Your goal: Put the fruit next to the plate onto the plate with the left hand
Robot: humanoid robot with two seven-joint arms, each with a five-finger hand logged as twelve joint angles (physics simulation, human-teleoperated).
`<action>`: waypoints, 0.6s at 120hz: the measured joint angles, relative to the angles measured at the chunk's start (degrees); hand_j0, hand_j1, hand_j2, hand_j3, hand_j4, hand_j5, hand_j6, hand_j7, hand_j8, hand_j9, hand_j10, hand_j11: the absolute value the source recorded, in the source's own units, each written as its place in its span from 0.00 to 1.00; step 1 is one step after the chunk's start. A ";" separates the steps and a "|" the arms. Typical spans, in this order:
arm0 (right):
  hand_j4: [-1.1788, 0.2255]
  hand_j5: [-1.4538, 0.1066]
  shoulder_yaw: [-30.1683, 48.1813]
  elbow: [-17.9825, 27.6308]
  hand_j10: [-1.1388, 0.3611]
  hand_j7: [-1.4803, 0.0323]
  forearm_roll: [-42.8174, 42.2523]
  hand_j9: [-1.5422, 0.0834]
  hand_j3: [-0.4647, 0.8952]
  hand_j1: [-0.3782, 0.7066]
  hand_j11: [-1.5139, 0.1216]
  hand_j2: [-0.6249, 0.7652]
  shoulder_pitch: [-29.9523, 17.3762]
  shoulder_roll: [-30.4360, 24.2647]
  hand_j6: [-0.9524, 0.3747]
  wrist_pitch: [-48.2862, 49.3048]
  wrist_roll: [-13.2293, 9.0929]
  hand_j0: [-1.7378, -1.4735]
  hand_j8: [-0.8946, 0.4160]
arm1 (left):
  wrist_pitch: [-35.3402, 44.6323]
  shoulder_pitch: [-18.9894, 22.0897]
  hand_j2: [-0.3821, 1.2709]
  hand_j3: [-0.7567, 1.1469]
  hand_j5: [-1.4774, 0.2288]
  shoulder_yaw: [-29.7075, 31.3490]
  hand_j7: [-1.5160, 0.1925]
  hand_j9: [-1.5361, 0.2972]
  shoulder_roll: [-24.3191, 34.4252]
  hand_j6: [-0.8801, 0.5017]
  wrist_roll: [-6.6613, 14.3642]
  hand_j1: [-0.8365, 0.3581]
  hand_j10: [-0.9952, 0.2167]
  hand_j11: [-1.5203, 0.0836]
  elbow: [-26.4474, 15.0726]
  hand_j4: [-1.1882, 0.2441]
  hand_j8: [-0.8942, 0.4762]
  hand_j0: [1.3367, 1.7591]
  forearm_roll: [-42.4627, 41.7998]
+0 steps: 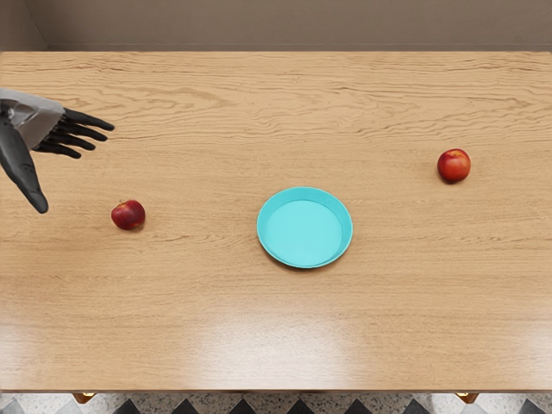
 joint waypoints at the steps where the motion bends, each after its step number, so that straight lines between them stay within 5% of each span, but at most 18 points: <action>1: 0.83 0.92 0.00 0.00 0.75 0.97 0.00 0.94 0.34 0.04 0.92 0.45 0.00 0.00 0.71 0.00 0.00 0.30 0.67 | 0.00 0.00 0.23 0.40 0.86 0.00 0.88 0.83 0.02 0.63 0.00 0.99 0.82 0.94 0.00 0.83 0.65 0.76 0.02; 28: 0.83 0.92 0.12 -0.04 0.75 0.97 0.31 0.94 0.34 0.04 0.92 0.45 -0.04 0.00 0.71 -0.03 0.00 0.30 0.67 | -0.02 -0.07 0.23 0.40 0.86 -0.11 0.88 0.83 -1.22 0.63 0.00 0.99 0.82 0.94 0.85 0.83 0.65 0.76 1.31; 40: 0.83 0.92 0.09 -0.05 0.75 0.97 0.33 0.94 0.34 0.04 0.92 0.45 -0.06 0.00 0.71 -0.04 0.00 0.30 0.67 | -0.02 0.15 0.23 0.40 0.86 -0.13 0.88 0.83 -12.22 0.63 0.08 0.99 0.82 0.94 5.13 0.83 0.65 0.76 7.99; 52: 0.83 0.92 0.08 -0.05 0.75 0.97 0.34 0.94 0.34 0.04 0.92 0.45 -0.05 0.00 0.71 -0.04 0.01 0.30 0.67 | -0.02 -8.45 0.23 0.40 0.86 4.90 0.88 0.83 -21.04 0.63 0.11 0.99 0.82 0.94 7.93 0.83 0.65 0.76 11.04; 62: 0.83 0.92 0.07 -0.04 0.75 0.97 0.35 0.94 0.34 0.04 0.92 0.45 -0.06 0.00 0.71 -0.04 0.01 0.30 0.67 | 2.25 -16.80 0.23 0.40 0.86 14.27 0.88 0.83 -35.47 0.63 -0.05 0.99 0.82 0.94 1.79 0.83 0.65 0.76 6.05; 72: 0.83 0.92 0.06 -0.03 0.75 0.97 0.35 0.94 0.34 0.04 0.92 0.45 -0.06 0.00 0.71 -0.04 0.01 0.30 0.67 | 12.85 -17.71 0.23 0.40 0.86 19.91 0.88 0.83 -43.94 0.63 -0.02 0.98 0.81 0.94 -7.22 0.82 0.65 0.76 -0.99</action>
